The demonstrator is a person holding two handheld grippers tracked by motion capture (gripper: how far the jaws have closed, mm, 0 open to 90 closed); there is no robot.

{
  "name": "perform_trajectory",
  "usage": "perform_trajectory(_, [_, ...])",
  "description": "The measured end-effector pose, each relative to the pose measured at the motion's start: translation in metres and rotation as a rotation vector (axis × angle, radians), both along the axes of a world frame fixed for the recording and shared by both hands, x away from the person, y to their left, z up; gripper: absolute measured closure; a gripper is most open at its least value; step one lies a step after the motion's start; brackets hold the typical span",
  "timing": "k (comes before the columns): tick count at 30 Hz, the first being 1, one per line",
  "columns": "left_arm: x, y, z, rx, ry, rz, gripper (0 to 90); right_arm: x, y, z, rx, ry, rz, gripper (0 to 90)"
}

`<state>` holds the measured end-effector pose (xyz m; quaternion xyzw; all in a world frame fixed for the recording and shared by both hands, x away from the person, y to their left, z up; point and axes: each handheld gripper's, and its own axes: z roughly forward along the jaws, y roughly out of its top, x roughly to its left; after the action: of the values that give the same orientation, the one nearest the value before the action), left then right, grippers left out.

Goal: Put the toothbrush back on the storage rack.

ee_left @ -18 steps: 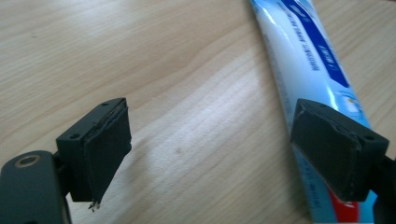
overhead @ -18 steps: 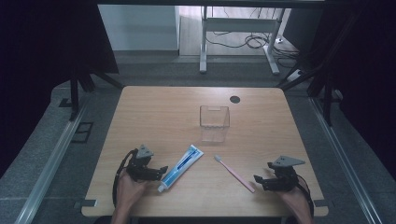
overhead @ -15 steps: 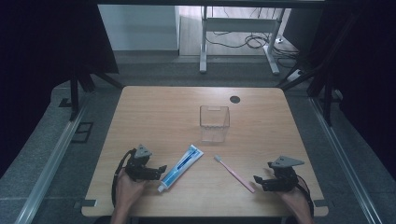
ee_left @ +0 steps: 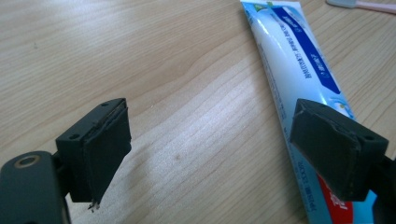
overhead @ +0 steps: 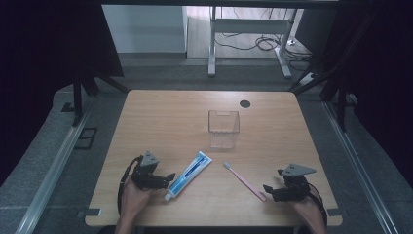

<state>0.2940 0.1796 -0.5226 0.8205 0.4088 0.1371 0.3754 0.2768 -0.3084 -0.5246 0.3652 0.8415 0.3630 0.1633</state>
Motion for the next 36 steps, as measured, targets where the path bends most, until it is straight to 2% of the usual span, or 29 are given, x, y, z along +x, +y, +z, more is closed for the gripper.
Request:
perform_trajectory(4, [0.0,-0.001,-0.001,0.003,0.003,-0.006,12.7,-0.002,0.002,0.003,0.007,-0.001,0.009,18.0])
perform_trajectory(7, [0.0,-0.001,-0.002,0.003,0.004,-0.008,12.7,-0.002,0.004,0.004,0.013,0.027,0.009,21.1])
perform_trajectory(13, [0.001,0.0,-0.002,0.001,0.011,-0.007,12.7,-0.005,0.012,0.007,-0.033,0.052,0.003,18.9])
perform_trajectory(16, [0.001,0.0,-0.002,0.0,0.013,-0.009,12.7,-0.005,0.013,0.008,-0.026,0.072,0.001,28.7])
perform_trajectory(18, [0.001,0.0,-0.002,0.002,0.015,-0.007,12.7,-0.005,0.013,0.01,-0.01,0.083,0.005,38.4])
perform_trajectory(21, [0.001,0.0,-0.002,0.001,0.017,-0.007,12.7,-0.006,0.013,0.013,-0.002,0.086,0.043,50.7])
perform_trajectory(24, [0.001,0.0,-0.002,0.0,0.018,-0.009,12.7,-0.006,0.013,0.016,-0.001,0.074,0.051,57.4])
perform_trajectory(29, [0.001,0.0,-0.002,0.003,0.016,-0.019,12.8,-0.008,0.018,0.02,0.026,0.086,0.083,73.5])
perform_trajectory(31, [0.001,0.0,-0.002,0.001,0.015,-0.02,12.8,-0.009,0.022,0.02,0.025,0.082,0.106,78.2])
perform_trajectory(36, [0.001,0.0,-0.003,0.003,0.014,-0.024,12.8,-0.012,0.033,0.015,0.002,0.076,0.15,82.2])
